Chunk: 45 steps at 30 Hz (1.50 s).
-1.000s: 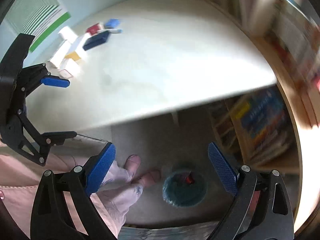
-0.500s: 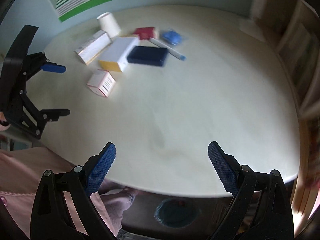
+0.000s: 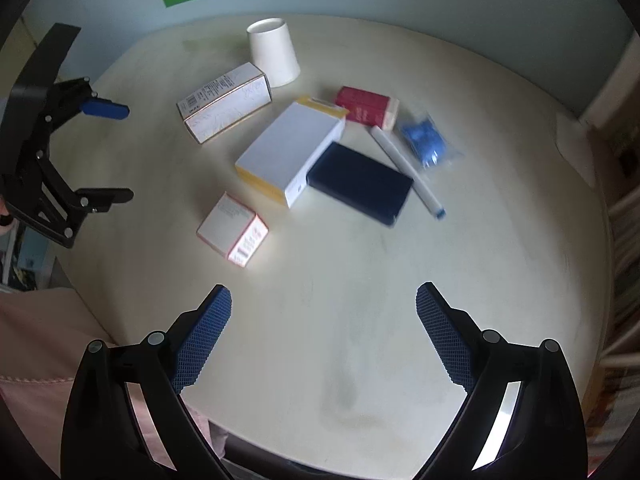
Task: Collect trash
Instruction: 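Return both tools to the table toward the remaining boxes, then grasp the white printed box with left tool while right tool grasps navy box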
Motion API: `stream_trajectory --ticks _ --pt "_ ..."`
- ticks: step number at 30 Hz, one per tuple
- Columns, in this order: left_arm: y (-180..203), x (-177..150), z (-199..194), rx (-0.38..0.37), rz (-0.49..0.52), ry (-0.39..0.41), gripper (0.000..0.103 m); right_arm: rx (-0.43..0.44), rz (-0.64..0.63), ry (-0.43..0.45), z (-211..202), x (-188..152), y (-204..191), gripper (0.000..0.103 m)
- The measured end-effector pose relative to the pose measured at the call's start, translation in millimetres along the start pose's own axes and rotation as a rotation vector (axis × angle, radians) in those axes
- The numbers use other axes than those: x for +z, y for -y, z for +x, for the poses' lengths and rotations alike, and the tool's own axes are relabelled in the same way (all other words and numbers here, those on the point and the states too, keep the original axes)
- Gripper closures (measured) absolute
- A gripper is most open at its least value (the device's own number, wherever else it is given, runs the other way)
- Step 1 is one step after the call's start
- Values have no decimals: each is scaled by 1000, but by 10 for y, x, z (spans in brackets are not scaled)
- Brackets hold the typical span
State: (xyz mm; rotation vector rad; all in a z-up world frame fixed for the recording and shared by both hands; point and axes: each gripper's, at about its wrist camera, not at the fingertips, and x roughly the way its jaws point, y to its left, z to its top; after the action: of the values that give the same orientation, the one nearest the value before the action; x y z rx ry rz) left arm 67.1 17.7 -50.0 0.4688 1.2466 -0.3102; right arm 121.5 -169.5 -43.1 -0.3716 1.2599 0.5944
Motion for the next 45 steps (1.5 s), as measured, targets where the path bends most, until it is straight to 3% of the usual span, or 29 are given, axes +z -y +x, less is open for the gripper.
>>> stream_trajectory --ticks 22,42,45 --pt "-484 403 573 -10 -55 -86 7 43 -148 -112 669 732 152 10" --pt "-656 552 931 -44 -74 -128 8 60 -307 -134 1021 865 136 12" --pt "-675 556 975 -44 -76 -134 10 53 -344 -146 1075 831 73 16"
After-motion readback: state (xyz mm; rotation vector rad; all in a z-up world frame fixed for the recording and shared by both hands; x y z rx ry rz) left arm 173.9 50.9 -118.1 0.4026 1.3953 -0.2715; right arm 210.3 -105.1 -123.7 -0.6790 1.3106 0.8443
